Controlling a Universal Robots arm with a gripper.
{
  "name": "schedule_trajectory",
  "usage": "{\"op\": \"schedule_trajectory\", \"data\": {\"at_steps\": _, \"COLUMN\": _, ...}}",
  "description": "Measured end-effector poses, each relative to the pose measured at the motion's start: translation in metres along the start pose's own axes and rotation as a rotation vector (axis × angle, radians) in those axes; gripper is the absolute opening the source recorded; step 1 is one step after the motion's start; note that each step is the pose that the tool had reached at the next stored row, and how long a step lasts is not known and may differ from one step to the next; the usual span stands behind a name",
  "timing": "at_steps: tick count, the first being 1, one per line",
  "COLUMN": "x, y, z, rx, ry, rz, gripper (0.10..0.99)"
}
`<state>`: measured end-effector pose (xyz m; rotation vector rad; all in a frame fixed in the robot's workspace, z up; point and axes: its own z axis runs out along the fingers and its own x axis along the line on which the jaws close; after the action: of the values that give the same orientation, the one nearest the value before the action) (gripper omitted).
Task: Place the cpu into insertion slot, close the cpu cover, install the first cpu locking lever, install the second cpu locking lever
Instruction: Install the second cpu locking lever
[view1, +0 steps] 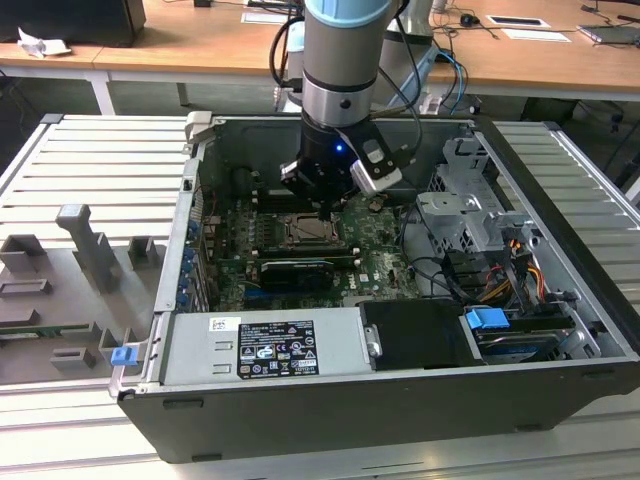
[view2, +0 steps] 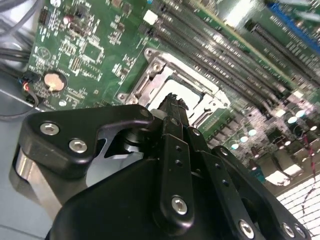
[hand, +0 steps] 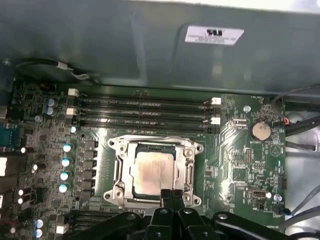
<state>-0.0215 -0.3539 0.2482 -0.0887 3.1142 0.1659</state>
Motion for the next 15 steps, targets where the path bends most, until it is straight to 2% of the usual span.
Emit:
{"op": "schedule_trajectory", "data": {"at_steps": 4, "x": 0.0006, "y": -0.0112, "z": -0.0012, "rx": 0.000, "ry": 0.0005, "rz": 0.000, "gripper": 0.106}}
{"op": "schedule_trajectory", "data": {"at_steps": 9, "x": 0.0011, "y": -0.0191, "z": -0.0018, "rx": -0.001, "ry": 0.0008, "rz": 0.000, "gripper": 0.106}}
{"op": "schedule_trajectory", "data": {"at_steps": 15, "x": 0.0074, "y": -0.0217, "z": 0.0050, "rx": -0.003, "ry": 0.0054, "rz": -0.009, "gripper": 0.106}}
